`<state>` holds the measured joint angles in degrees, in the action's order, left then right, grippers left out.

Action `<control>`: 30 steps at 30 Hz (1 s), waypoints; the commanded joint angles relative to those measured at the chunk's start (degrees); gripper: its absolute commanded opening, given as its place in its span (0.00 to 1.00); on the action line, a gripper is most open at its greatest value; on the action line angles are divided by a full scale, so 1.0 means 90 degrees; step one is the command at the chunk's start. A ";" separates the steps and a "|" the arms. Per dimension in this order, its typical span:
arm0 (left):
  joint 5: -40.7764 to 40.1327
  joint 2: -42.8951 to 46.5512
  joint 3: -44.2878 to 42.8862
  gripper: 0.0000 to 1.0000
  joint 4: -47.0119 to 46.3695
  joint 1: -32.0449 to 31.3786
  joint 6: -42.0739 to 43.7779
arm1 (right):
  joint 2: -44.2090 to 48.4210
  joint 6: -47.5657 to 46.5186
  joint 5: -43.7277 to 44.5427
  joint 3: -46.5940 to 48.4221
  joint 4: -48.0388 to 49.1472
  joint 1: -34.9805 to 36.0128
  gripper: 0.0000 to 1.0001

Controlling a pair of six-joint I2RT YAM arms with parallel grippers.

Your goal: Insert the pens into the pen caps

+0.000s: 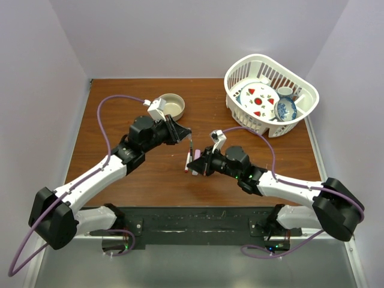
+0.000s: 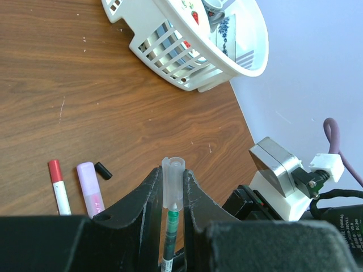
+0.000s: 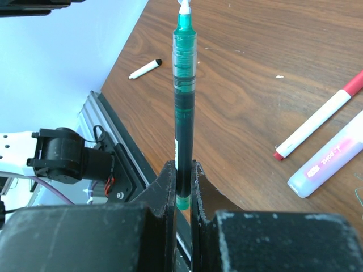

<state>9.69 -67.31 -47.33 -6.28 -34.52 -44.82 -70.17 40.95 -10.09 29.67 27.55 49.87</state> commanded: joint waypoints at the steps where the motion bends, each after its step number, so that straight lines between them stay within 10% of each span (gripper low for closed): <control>1: 0.0104 -0.0070 -0.0161 0.00 -0.0220 0.0008 0.0116 | 0.0072 -0.0067 -0.0080 0.0287 0.0113 0.0035 0.00; 30: -0.0130 -0.0061 -0.0483 0.00 0.0142 0.0008 0.0282 | -0.0045 0.0001 -0.0217 0.0385 -0.0073 0.0055 0.00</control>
<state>8.56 -68.71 -49.50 -4.49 -34.52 -43.75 -70.87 40.95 -11.55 30.81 26.48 49.93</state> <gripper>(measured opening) 0.211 0.067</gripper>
